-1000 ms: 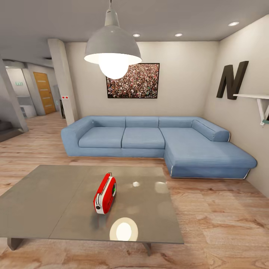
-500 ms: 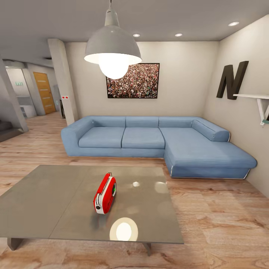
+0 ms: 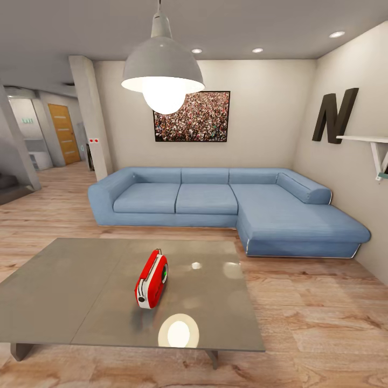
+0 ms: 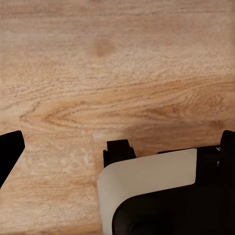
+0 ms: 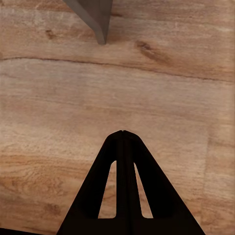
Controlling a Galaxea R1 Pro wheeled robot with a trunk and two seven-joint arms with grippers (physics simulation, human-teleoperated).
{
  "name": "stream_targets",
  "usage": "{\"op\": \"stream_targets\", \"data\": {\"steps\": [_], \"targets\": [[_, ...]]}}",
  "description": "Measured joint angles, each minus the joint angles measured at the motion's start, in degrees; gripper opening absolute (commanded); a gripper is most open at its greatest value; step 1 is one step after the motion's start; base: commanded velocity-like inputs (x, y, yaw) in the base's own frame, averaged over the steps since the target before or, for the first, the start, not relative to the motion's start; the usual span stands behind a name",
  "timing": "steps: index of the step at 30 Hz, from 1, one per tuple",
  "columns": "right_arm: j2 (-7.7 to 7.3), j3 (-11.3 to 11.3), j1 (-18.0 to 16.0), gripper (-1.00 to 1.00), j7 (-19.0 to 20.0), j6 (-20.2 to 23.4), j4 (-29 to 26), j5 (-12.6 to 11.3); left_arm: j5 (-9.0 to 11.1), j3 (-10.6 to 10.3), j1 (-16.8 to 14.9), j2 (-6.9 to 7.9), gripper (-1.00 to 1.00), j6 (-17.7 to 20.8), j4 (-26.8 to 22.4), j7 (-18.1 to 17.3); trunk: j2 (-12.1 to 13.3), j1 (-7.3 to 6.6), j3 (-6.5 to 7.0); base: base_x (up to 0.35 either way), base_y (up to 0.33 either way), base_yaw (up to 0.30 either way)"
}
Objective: Turn on the radio receiver that's on the table in the living room.
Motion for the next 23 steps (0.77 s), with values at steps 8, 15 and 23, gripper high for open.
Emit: {"op": "stream_targets", "data": {"steps": [8, 15, 23], "targets": [[0.0, 0.0, 0.0, -1.0, 0.0, 0.0, 0.0, 0.0, 0.0, 0.0, 0.0, 0.0, 1.0, 0.0, 0.0, 0.0, 0.0, 0.0, 0.0, 0.0, 0.0, 0.0], [0.0, 0.0, 0.0, -1.0, 0.0, 0.0, 0.0, 0.0, 0.0, 0.0, 0.0, 0.0, 1.0, 0.0, 0.0, 0.0, 0.0, 0.0, 0.0, 0.0, 0.0, 0.0], [0.0, 0.0, 0.0, -1.0, 0.0, 0.0, 0.0, 0.0, 0.0, 0.0, 0.0, 0.0, 1.0, 0.0, 0.0, 0.0, 0.0, 0.0, 0.0, 0.0, 0.0, 0.0]]}}
